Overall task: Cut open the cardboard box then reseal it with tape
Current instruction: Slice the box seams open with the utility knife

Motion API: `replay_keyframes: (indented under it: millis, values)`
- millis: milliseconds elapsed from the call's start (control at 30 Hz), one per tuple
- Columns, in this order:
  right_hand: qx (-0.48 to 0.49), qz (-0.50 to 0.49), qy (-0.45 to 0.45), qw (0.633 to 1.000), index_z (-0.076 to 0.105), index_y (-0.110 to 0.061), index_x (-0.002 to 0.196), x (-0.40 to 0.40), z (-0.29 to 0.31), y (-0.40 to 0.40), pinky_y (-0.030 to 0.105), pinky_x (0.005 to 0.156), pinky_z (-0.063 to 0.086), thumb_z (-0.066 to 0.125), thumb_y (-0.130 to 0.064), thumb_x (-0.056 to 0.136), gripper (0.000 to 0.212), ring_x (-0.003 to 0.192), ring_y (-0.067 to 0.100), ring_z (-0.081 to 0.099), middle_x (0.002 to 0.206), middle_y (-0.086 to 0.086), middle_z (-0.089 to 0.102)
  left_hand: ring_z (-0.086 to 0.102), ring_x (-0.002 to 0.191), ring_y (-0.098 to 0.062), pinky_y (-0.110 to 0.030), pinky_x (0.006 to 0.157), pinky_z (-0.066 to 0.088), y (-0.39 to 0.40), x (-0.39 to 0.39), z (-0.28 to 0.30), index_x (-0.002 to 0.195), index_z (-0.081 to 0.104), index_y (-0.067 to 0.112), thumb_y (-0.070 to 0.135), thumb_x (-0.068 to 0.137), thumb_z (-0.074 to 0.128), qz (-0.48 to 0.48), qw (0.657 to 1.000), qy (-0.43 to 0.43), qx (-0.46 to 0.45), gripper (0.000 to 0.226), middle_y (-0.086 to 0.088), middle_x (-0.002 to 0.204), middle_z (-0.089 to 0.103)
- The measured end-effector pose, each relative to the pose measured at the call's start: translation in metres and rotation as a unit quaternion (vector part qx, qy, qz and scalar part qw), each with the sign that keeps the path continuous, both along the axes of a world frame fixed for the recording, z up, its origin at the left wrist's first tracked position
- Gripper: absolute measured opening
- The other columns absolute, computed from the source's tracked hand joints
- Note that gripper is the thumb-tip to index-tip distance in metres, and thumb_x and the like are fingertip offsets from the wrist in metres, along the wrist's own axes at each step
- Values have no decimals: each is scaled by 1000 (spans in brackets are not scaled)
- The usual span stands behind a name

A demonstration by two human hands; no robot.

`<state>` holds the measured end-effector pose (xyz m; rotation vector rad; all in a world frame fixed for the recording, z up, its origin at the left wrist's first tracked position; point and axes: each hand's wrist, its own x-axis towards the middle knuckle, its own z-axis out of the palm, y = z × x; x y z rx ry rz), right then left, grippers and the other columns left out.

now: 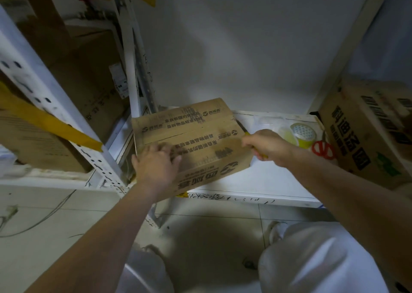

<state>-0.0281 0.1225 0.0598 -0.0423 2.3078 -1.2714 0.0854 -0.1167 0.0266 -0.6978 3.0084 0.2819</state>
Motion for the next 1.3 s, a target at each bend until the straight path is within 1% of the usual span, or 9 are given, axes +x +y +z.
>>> replay_keyframes:
  millis: [100, 167, 400, 567, 700, 867, 1067, 1200, 1300]
  values:
    - [15, 3, 45, 999, 58, -24, 85, 22, -11, -18, 27, 62, 49, 65, -27, 76, 11, 74, 14, 57, 81, -1, 61, 42, 129, -38, -54, 107, 35, -17, 13, -2, 138, 39, 15, 50, 96, 41, 144, 986, -27, 76, 55, -19, 137, 45]
    - [18, 22, 54, 998, 61, -26, 98, 32, -21, -29, 30, 70, 54, 65, -31, 75, 24, 88, 15, 59, 94, -2, 62, 52, 120, -37, -44, 98, 42, -21, 22, -5, 133, 44, 13, 40, 99, 39, 148, 979, -37, 134, 43, -19, 127, 56]
    - [23, 89, 72, 993, 56, -15, 88, 32, -27, -45, 30, 68, 41, 62, -27, 79, 15, 78, 17, 53, 85, 1, 56, 56, 83, -26, -28, 71, 42, 9, 30, 2, 100, 70, 13, 11, 94, 42, 111, 975, 26, 193, 29, -9, 96, 67]
    - [70, 113, 128, 983, 59, -16, 106, 24, -19, -39, 30, 74, 45, 63, -26, 81, 27, 91, 18, 55, 99, 3, 59, 61, 107, -21, -22, 85, 43, 29, 27, -6, 122, 67, 15, 8, 91, 57, 63, 941, 73, 326, 33, -4, 112, 70]
    - [174, 166, 184, 953, 55, -26, 109, 34, -17, -23, 33, 75, 46, 60, -36, 82, 29, 91, 21, 56, 100, 1, 60, 59, 113, -17, -23, 96, 43, 21, 24, -17, 126, 64, 18, 17, 93, 60, 39, 949, 99, 295, 33, -3, 121, 68]
    - [310, 267, 288, 866, 46, -30, 126, 59, -14, -12, 28, 71, 32, 53, -47, 85, 45, 92, 22, 54, 108, -3, 60, 32, 134, -23, -38, 111, 29, 19, 19, -22, 132, 56, 35, 47, 89, 60, -32, 996, 65, 61, 46, -2, 142, 41]
    - [385, 325, 329, 799, 44, -22, 123, 88, -11, -17, 31, 70, 33, 47, -47, 84, 46, 84, 24, 50, 100, 2, 59, 9, 150, -18, -47, 119, 18, 14, 12, -30, 140, 47, 31, 45, 91, 58, -59, 992, 19, 112, 53, -1, 160, 23]
    - [401, 323, 318, 796, 44, -21, 123, 96, -10, -23, 30, 69, 32, 46, -48, 86, 46, 83, 23, 49, 89, -1, 55, 11, 149, -17, -43, 120, 19, 16, 12, -28, 140, 48, 30, 43, 91, 60, -49, 990, 25, 127, 53, 0, 160, 23]
    - [396, 315, 303, 807, 45, -20, 125, 98, -12, -29, 31, 70, 35, 45, -49, 86, 48, 94, 25, 57, 101, 2, 62, 10, 149, -18, -42, 121, 17, 16, 13, -27, 141, 47, 29, 41, 91, 60, -49, 989, 23, 137, 53, 0, 160, 22]
